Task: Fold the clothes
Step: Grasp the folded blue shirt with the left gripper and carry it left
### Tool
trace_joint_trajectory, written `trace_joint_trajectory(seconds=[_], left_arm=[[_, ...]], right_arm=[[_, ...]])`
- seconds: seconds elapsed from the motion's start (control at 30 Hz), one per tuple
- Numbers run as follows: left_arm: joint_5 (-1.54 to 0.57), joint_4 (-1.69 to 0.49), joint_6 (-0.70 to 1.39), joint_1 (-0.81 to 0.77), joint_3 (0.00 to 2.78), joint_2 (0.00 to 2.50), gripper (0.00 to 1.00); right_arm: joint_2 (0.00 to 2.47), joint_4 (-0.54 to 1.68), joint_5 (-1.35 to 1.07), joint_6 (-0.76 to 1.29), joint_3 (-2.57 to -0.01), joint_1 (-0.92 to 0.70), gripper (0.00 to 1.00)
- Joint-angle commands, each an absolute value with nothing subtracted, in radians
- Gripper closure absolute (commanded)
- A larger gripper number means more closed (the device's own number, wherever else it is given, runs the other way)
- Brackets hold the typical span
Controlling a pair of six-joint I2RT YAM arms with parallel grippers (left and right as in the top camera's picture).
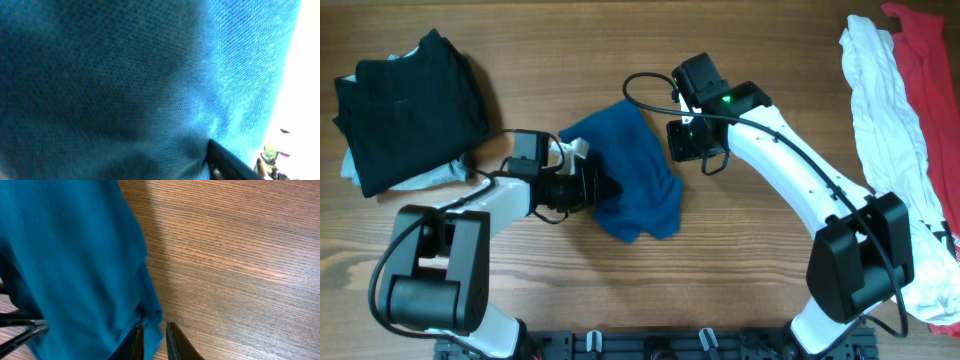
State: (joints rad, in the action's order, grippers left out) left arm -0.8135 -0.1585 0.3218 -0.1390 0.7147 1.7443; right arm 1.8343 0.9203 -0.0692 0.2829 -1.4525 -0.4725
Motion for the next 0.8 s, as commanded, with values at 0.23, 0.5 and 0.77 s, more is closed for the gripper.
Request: trace_joint_trajectory(seconds=[0.23,0.5,0.77], left_arm=[[-0.848,-0.055,0.364,-0.138,0.701,1.754,0.96],[-0.823,-0.167,0.427,-0.009,0.77,1.585,0.96],[-0.66,-0.413,0.343,0.099,1.02,1.46,0.96]], right_arm=[[1.833,0.934,-0.051,0.268,-1.452,-0.476,0.84],[1.833,0.947,-0.044,0.269,-1.452,-0.476,0.84],[1.833,0.948,-0.044,0.269,-1.452,-0.476,0.85]])
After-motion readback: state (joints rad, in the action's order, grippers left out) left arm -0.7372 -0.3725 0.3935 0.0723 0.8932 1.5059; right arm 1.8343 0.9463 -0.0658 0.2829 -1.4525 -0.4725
